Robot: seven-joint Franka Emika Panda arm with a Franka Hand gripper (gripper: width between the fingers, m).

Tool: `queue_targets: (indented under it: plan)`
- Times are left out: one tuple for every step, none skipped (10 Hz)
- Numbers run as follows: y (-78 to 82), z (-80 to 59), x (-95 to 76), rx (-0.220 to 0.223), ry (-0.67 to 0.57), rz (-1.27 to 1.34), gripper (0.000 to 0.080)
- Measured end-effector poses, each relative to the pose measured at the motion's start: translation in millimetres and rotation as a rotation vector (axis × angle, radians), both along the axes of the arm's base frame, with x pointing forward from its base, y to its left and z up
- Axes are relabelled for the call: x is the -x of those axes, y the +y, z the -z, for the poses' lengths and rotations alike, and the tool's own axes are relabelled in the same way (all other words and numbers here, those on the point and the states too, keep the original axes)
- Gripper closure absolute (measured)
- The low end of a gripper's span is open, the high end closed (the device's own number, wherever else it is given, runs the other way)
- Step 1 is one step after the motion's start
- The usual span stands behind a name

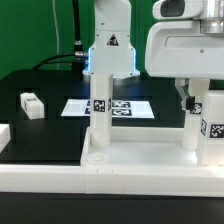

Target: Assemble desk

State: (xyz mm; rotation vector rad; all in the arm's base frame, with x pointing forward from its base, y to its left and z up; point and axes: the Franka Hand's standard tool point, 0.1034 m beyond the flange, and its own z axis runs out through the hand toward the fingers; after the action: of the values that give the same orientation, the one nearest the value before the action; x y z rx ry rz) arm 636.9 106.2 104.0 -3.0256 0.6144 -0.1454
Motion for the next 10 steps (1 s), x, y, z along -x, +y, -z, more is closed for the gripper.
queue_targets:
  plan:
    - [-0.4,0.0,-0.1,0.014,-0.003,-0.082,0.0151]
    - [-0.8,0.0,-0.1,0.021,-0.004,-0.137,0.0151]
    - [-2.0,0.0,-0.3,0.028,-0.005,-0.187,0.0151]
    - [-3.5,0.0,-0.5,0.034,-0.007,-0.241,0.0251]
    - [-3.1,0.0,-0.4,0.032,-0.006,-0.221,0.0386]
    - [-3.3,0.0,-0.5,0.032,-0.006,-0.221,0.0386]
    - [-3.3,0.0,-0.5,0.031,-0.006,-0.213,0.0511]
    - [-3.3,0.1,-0.5,0.028,-0.006,-0.185,0.0511]
    - [-3.4,0.1,-0.5,0.028,-0.006,-0.186,0.0511]
    - [-3.0,0.1,-0.4,0.019,-0.004,-0.124,0.0511]
